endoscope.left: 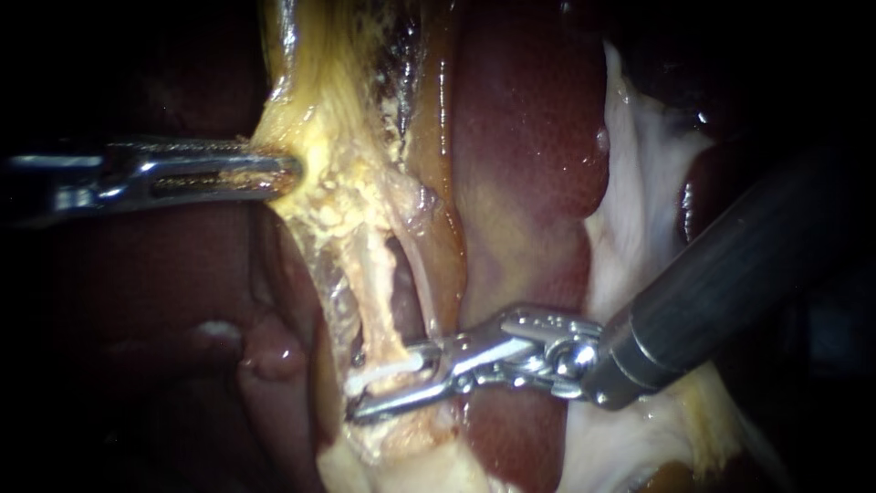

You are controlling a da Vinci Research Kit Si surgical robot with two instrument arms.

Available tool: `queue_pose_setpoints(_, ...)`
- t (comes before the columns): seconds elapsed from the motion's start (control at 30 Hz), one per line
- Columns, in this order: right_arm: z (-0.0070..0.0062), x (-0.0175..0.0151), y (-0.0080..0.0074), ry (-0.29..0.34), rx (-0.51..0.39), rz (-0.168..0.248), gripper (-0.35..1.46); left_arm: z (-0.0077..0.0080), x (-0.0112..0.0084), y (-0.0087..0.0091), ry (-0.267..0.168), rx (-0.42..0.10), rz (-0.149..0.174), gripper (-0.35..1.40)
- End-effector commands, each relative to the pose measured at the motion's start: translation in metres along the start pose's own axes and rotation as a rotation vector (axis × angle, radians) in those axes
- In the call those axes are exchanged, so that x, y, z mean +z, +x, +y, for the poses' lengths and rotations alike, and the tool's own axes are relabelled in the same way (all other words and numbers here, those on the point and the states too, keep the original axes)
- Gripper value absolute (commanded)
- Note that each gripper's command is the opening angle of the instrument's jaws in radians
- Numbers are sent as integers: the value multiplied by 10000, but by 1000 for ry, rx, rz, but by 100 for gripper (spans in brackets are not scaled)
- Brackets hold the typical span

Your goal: Going back first clip left tube

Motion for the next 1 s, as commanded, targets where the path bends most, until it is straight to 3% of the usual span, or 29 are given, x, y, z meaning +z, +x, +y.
queue_pose_setpoints(0.03, 1, -3, 0, -5, -26, -1, 60, 0, 0, 0, 0, 0, 0, -35)
queue_pose_setpoints(0.33, -3, -46, 15, -43, -173, 10, 60, 3, -1, 1, 2, 1, 0, -35)
queue_pose_setpoints(0.73, -34, -137, 56, -110, -434, 12, 60, 9, 6, 9, 2, 6, -2, -35)
queue_pose_setpoints(1.0, -57, -189, 89, -143, -507, 47, 60, 12, 8, 10, 2, 13, -2, -35)
